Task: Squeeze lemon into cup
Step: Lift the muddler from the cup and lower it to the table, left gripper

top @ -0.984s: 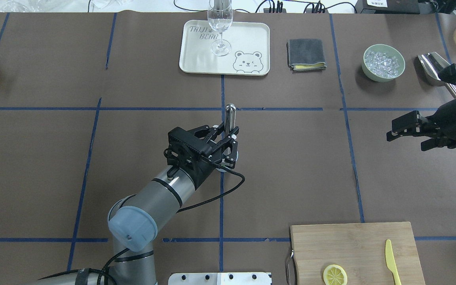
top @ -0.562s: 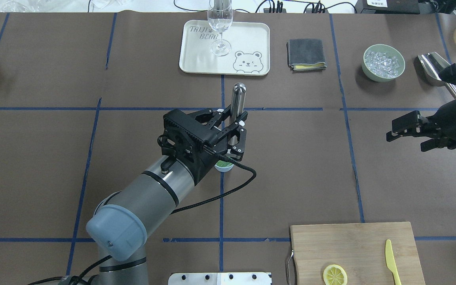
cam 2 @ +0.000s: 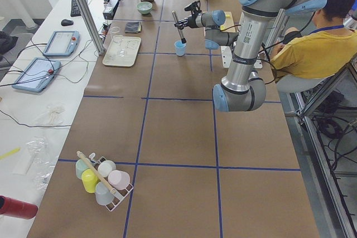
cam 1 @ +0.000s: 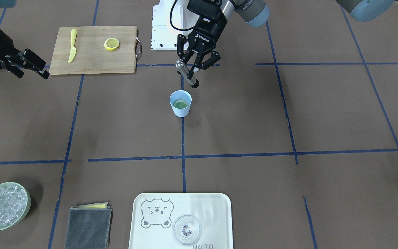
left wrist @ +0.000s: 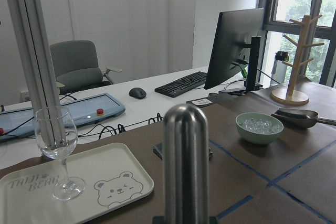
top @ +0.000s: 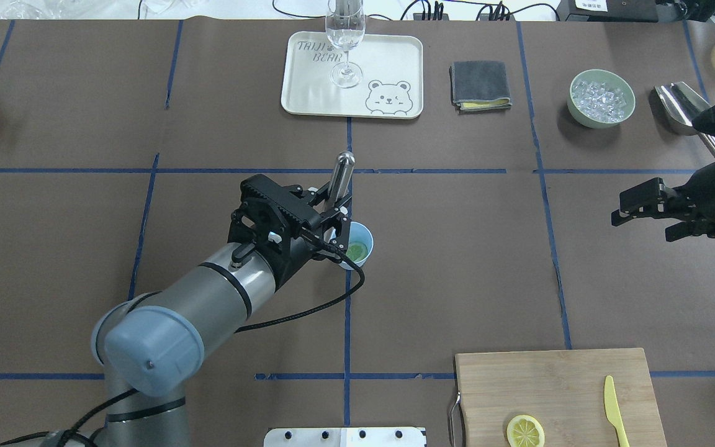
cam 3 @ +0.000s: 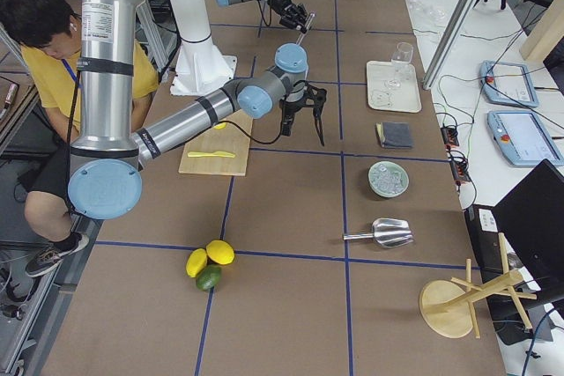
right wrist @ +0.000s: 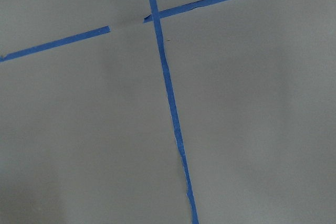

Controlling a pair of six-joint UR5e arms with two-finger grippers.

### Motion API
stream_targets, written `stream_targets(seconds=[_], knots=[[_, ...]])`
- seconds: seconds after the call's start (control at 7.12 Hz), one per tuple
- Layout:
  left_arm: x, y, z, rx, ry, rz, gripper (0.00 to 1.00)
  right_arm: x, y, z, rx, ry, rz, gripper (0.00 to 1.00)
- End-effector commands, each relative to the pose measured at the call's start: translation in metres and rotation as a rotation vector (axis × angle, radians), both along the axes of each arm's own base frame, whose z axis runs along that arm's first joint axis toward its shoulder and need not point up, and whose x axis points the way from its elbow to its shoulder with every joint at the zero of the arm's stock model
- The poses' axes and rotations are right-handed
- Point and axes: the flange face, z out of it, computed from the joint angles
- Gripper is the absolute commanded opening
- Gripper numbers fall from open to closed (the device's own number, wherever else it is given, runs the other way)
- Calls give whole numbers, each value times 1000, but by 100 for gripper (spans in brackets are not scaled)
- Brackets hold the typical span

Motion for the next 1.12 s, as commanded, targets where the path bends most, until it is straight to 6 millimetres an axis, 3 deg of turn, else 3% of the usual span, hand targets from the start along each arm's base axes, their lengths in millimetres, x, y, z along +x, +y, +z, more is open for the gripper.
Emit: stream_targets(seconds=[0.0, 0.14, 0.28, 0.42, 0.7, 0.84, 0.98], knots=[[-40, -55, 31, -192, -223, 295, 0, -1, -1, 6, -8, 9, 2, 100], [-67, -86, 49, -331, -286, 400, 0, -1, -1, 8, -12, 11, 2, 100], [-86, -102, 59, -443, -298, 419, 0, -1, -2, 9, -11, 13, 2, 100], [-91, -103, 86, -549, -289, 393, 0, -1, -3, 13, -10, 19, -1, 100], [-166, -151, 155, -809, -217, 374, 0, 32, -6, 34, 30, 43, 2, 100], [-177, -136, 204, -881, -234, 402, 0, 43, -5, 45, 49, 57, -9, 100], [-202, -133, 247, -954, -248, 373, 0, 44, -6, 50, 45, 63, -10, 100]])
